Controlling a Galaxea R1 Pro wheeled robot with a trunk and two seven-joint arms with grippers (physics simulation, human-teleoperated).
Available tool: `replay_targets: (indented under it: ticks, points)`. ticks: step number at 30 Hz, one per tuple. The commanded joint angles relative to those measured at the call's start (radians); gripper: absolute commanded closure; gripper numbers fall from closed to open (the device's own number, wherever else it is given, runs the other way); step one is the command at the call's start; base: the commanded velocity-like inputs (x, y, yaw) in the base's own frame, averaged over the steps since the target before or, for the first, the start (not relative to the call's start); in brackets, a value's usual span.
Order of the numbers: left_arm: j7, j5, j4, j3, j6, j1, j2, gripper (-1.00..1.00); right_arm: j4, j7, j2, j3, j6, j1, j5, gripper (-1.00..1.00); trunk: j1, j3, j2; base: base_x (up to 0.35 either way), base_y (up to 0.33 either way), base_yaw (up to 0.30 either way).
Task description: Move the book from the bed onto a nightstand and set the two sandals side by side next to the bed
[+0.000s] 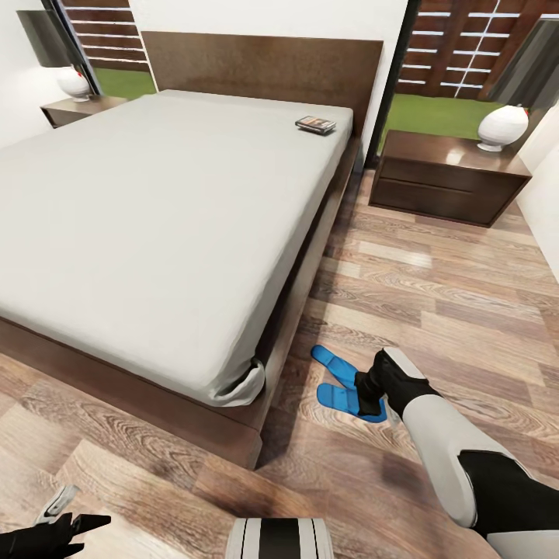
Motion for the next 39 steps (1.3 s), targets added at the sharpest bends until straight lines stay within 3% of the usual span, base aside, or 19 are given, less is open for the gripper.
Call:
replay_targets:
  ticks: [1, 14, 39]
  points:
    - [-0.007, -0.011, -0.001, 0.008, 0.009, -0.001, -0.001, -1.0, -0.001, -0.001, 0.001, -0.009, -0.005, 0.0, 0.0, 1.0, 0.0, -0.001, 0.0, 0.0, 0.0, 0.0]
    - [-0.005, -0.012, 0.002, 0.008, 0.01, -0.001, 0.001, -1.0, -0.001, 0.038, 0.003, 0.001, -0.004, -0.001, 0.004, 1.0, 0.0, -0.001, 0.0, 0.006, 0.0, 0.0]
    - [-0.001, -0.011, 0.013, 0.01, 0.009, -0.001, 0.001, -1.0, -0.001, 0.041, 0.004, 0.004, 0.001, -0.001, 0.005, 1.0, 0.0, -0.001, 0.0, 0.101, 0.0, 0.0]
